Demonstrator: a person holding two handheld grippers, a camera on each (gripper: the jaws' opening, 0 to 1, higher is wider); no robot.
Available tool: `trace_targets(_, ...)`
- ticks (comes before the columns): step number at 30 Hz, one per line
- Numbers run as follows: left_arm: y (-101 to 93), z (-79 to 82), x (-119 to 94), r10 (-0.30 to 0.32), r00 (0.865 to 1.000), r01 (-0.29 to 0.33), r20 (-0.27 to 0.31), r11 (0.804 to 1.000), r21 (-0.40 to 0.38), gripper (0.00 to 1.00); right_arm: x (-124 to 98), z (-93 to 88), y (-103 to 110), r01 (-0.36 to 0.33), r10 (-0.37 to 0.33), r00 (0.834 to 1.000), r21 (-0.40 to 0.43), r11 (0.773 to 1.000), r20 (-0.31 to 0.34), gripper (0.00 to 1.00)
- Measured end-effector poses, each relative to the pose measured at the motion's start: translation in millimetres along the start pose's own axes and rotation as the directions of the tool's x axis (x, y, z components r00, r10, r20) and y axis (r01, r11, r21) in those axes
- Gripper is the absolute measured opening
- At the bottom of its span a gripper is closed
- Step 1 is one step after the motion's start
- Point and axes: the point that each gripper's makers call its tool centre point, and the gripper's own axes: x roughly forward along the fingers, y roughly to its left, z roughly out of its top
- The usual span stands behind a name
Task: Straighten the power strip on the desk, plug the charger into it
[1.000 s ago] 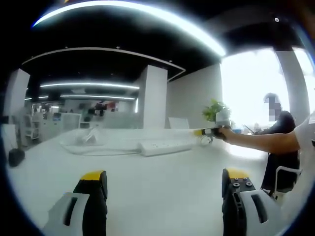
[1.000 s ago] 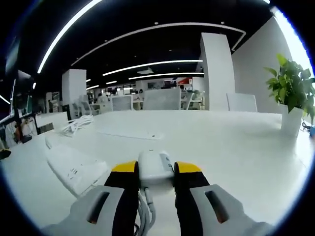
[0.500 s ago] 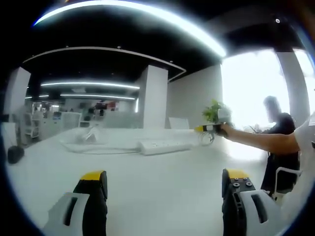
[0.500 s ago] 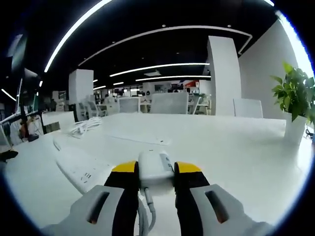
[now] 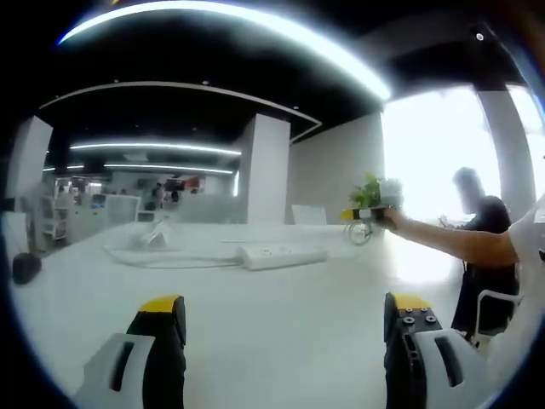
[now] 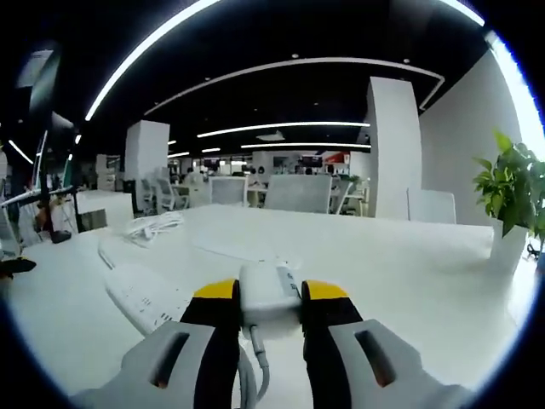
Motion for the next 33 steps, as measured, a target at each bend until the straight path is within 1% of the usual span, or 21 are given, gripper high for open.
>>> trace_targets(6, 0.3, 2.8, -1, 0.003, 1.000, -0.003, 0.008, 1.000, 0.003, 0.99, -1, 8.9, 3, -0.010, 0.010, 1.000, -0.011, 1.000, 0.012, 0.26)
trace_targets(18, 3.4, 2.7, -3, 0.012, 1.000, -0.012, 0.008, 1.000, 0.001, 0.99, -3, 11.9, 17, -0.049, 0.049, 0.999, -0.012, 0.999, 0.013, 0.26)
trace_targets(23, 4.0, 2.4, -3, 0.013, 1.000, -0.013, 0.009, 1.000, -0.002, 0.99, -2, 12.9, 23, -0.071, 0.071, 0.997, -0.030, 0.997, 0.000, 0.26)
trace_targets(33, 5.8, 1.6, -4, 0.017, 1.000, -0.017, 0.011, 1.000, -0.007, 0.99, 1, 14.0, 40, -0.125, 0.120, 0.992, -0.118, 0.985, -0.046, 0.26)
